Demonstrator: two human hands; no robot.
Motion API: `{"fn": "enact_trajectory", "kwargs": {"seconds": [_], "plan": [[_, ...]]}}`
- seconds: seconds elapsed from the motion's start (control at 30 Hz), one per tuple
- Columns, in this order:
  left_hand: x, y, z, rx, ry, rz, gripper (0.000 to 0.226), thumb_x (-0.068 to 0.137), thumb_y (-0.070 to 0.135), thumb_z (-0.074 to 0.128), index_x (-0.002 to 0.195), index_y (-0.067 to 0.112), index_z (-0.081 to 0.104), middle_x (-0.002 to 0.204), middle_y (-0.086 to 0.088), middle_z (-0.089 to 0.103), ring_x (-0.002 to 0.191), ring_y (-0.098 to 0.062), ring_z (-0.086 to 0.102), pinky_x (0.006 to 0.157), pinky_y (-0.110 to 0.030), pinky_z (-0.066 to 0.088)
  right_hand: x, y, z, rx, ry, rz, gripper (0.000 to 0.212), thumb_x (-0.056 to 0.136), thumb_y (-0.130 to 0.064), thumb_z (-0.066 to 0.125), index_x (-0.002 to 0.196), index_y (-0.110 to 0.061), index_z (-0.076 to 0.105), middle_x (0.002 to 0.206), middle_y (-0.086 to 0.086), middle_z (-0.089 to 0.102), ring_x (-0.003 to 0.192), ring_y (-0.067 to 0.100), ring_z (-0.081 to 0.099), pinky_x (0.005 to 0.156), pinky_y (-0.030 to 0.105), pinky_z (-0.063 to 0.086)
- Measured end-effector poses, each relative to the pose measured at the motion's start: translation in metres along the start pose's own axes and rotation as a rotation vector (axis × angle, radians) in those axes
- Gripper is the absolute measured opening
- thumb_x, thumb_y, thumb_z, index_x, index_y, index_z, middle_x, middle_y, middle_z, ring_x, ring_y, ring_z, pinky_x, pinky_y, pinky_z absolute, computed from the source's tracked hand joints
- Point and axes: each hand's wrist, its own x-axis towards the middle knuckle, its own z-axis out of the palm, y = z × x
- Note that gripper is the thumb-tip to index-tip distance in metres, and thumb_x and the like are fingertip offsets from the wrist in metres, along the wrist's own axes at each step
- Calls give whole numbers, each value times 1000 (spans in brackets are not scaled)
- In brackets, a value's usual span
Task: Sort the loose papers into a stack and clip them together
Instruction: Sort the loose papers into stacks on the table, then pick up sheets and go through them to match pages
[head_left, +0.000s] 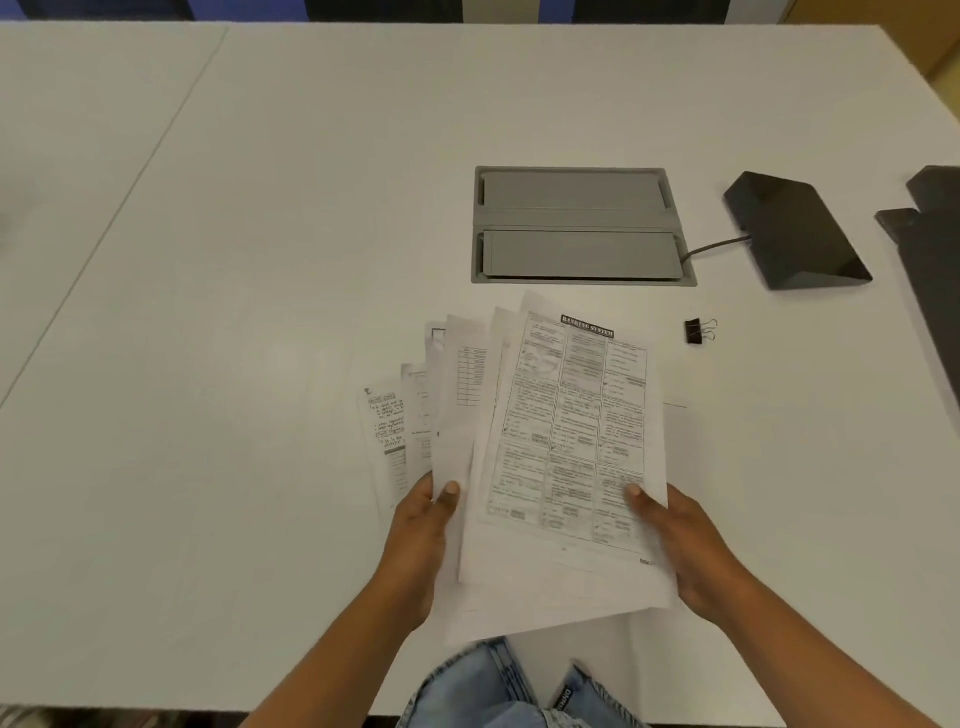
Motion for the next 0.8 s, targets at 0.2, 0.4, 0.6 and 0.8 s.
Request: {"fn": "enact_trajectory", "kwargs": {"seconds": [0.2, 0.4, 0.6, 0.8], "plan": [[0, 7, 2, 94, -49, 31, 25, 96, 42, 58, 119, 41, 67, 120, 24, 71, 111, 3, 66, 95, -23, 49, -3, -6, 2, -172, -106, -95, 51, 84, -17, 74, 131, -24, 58, 125, -4, 70, 114, 17, 67, 92, 35, 56], [6, 15, 5, 152, -200, 59, 27, 97, 12, 63, 122, 20, 69, 118, -1, 76, 109, -22, 72, 91, -43, 60, -3, -22, 8, -306, -147, -174, 50, 74, -17, 84, 118, -28, 64, 114, -9, 75, 102, 11, 72, 75, 23, 58], [14, 37, 25, 175, -123, 233, 33, 90, 0, 70, 116, 20, 70, 108, 6, 79, 102, -18, 75, 84, -40, 63, 11, -43, 19, -218, -33, -304, 34, 81, -5, 75, 106, -29, 72, 105, -10, 77, 97, 12, 74, 75, 24, 59], [14, 48, 32, 219, -4, 570, 37, 75, 19, 87, 99, 43, 74, 98, 21, 77, 92, -5, 75, 72, -22, 61, 16, -57, 21, -219, 9, -392, 39, 70, -24, 81, 107, -31, 71, 108, -10, 76, 99, 9, 72, 78, 22, 58]]}}
